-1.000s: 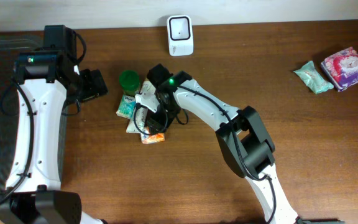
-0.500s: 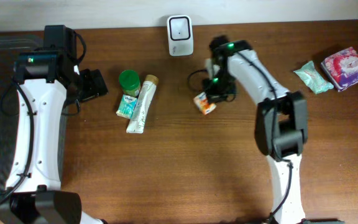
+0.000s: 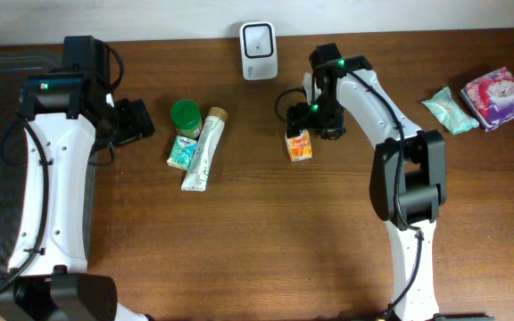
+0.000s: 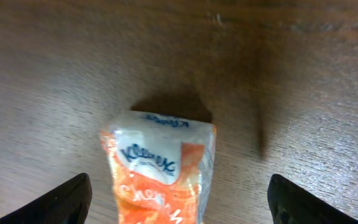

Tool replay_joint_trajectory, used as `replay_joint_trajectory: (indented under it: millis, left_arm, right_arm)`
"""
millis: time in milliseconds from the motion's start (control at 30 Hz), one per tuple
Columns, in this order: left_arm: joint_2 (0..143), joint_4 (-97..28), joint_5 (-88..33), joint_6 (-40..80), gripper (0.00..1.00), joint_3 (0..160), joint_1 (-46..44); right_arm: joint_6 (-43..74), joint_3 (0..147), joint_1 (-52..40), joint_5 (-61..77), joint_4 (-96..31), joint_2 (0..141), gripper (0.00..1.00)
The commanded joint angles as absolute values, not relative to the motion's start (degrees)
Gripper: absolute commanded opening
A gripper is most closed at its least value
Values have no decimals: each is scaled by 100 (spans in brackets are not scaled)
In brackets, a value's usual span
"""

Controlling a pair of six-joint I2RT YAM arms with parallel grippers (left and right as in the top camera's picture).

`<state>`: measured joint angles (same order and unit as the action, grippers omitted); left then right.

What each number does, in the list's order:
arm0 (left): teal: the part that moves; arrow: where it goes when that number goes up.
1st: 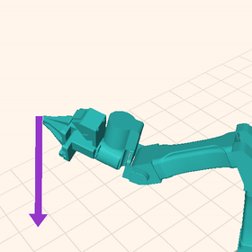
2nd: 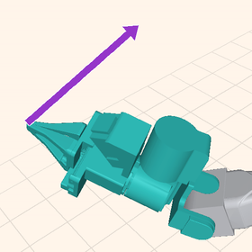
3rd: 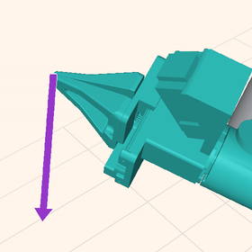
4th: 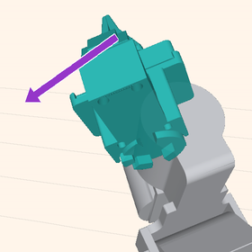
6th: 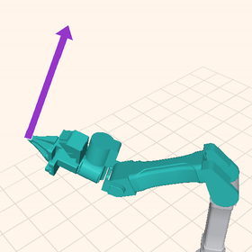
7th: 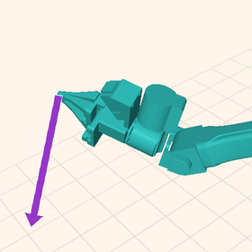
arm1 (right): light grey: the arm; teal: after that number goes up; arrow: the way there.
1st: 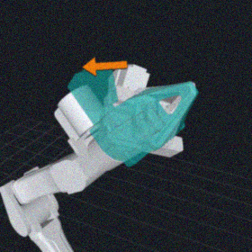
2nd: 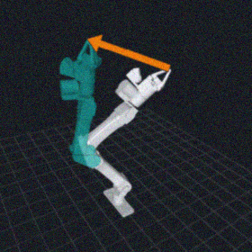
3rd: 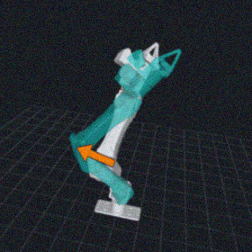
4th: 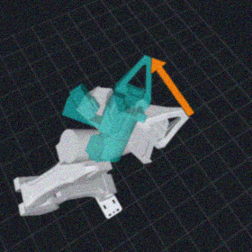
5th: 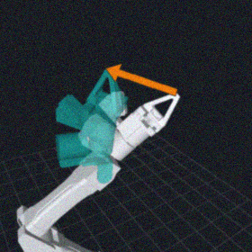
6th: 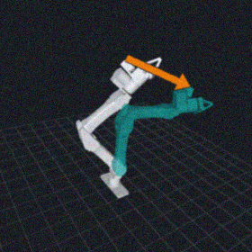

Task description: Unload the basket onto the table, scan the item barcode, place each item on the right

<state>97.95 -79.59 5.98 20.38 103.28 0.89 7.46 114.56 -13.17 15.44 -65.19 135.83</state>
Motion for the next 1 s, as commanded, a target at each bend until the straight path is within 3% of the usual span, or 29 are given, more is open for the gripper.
replay_joint_trajectory:
  millis: [0, 100, 200, 267, 300, 400, 533, 633, 767, 967]
  left_arm:
    - [9773, -7959, 642, 1966, 99, 10342, 93]
    - [9773, -7959, 642, 1966, 99, 10342, 93]
    - [9773, -7959, 642, 1966, 99, 10342, 93]
    - [9773, -7959, 642, 1966, 99, 10342, 93]
    - [9773, -7959, 642, 1966, 99, 10342, 93]
    - [9773, -7959, 642, 1966, 99, 10342, 93]
    - [9773, -7959, 642, 1966, 99, 10342, 93]
    - [9773, -7959, 642, 1966, 99, 10342, 93]
    - [9773, -7959, 642, 1966, 99, 10342, 93]
    - [9773, -7959, 642, 1966, 99, 10342, 93]
  right_arm:
    - [464, 11271, -1345, 1776, -6392, 13548, 57]
    - [469, 11260, -1343, 1778, -6359, 13548, 36]
    - [473, 10877, -1341, 1778, -6160, 13548, 36]
    - [475, 10680, -1341, 1780, -6088, 13548, 18]
    - [475, 10685, -1339, 1782, -6106, 13546, 4]
    - [148, 10971, -1087, 3059, -6517, 13537, 4]
    - [-1918, 11043, -403, 6261, -7336, 13537, 4]
    - [-3028, 11043, -84, 7116, -8071, 13537, 4]
    - [-3553, 11043, -67, 8833, -8145, 13537, 4]
    - [-3363, 11225, -285, 8895, -7334, 13537, 4]
